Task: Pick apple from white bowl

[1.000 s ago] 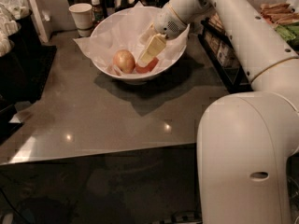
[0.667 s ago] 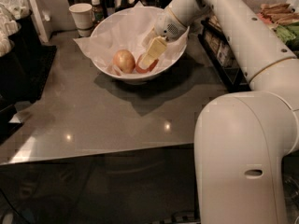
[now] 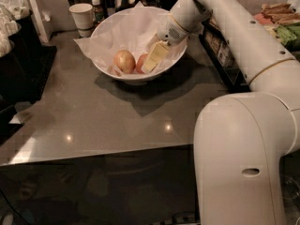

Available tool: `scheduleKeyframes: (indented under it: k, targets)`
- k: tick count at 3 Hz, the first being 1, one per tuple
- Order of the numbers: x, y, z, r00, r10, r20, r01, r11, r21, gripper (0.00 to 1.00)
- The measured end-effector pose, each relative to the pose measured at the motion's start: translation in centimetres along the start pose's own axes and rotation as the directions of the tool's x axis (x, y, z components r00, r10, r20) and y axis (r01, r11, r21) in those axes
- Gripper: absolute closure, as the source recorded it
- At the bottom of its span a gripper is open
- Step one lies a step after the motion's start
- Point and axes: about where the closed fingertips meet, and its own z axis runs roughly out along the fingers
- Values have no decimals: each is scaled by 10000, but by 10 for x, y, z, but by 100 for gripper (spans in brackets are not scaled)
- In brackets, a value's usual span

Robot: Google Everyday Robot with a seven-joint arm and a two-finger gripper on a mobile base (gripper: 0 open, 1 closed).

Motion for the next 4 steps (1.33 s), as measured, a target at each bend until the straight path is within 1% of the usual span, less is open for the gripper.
scheduleKeyframes:
  k: [1, 2, 3, 4]
  targets:
    - [2, 2, 7, 10000, 84, -5, -84, 9998, -187, 38]
    - [3, 3, 10, 9999, 162, 43, -161, 9995, -259, 57]
    - [5, 4, 11, 9997, 227, 133, -223, 9994, -274, 81]
    - [0, 7, -7, 9937, 199, 1106, -185, 9997, -136, 100]
